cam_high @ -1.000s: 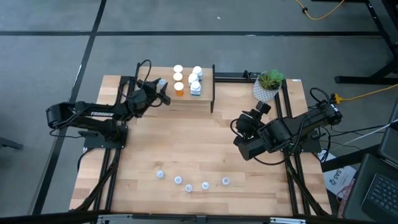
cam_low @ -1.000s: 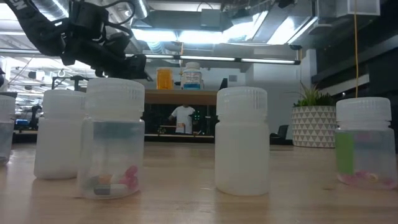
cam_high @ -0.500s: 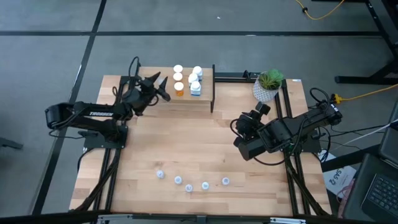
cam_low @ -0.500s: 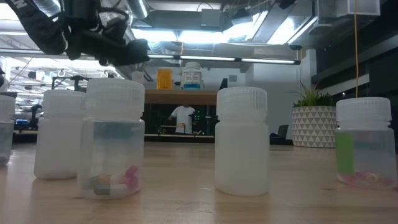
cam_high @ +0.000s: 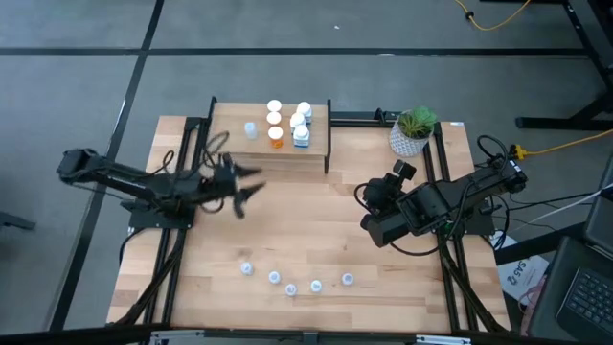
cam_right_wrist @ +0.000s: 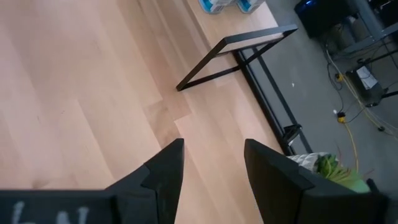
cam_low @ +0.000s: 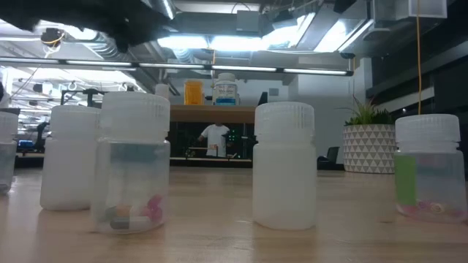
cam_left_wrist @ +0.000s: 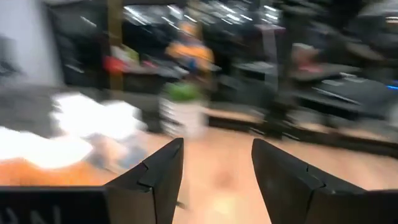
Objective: Pick and place medicine bottles onto shelf by color
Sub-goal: Put the transparent pill bottle on the shelf aligned with the transparent pill bottle
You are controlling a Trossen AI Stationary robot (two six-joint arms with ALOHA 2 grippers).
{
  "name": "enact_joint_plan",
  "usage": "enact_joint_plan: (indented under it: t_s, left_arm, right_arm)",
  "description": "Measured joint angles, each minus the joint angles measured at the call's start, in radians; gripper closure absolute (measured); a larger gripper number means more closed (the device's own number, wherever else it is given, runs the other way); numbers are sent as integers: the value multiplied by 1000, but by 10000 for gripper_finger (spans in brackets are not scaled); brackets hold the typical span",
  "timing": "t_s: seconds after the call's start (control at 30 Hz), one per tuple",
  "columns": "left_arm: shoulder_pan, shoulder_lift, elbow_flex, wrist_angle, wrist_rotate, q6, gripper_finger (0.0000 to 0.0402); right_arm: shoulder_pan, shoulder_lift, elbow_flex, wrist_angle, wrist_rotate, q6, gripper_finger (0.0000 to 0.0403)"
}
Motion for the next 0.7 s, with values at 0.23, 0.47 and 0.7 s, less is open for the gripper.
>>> enact_joint_plan:
  t_s: [0.23, 0.47, 0.7]
  left_arm:
    - [-342, -56, 0, -226, 281, -216, 218]
    - [-567, 132, 28, -192, 94, -206, 218]
    - [-566, 393, 294, -497, 38, -158, 218]
  right_arm:
    - [0, 0, 0, 1, -9, 6, 231]
    - [0, 0, 0, 9, -10, 52, 231]
    - [-2, 0, 0, 41, -82, 54, 231]
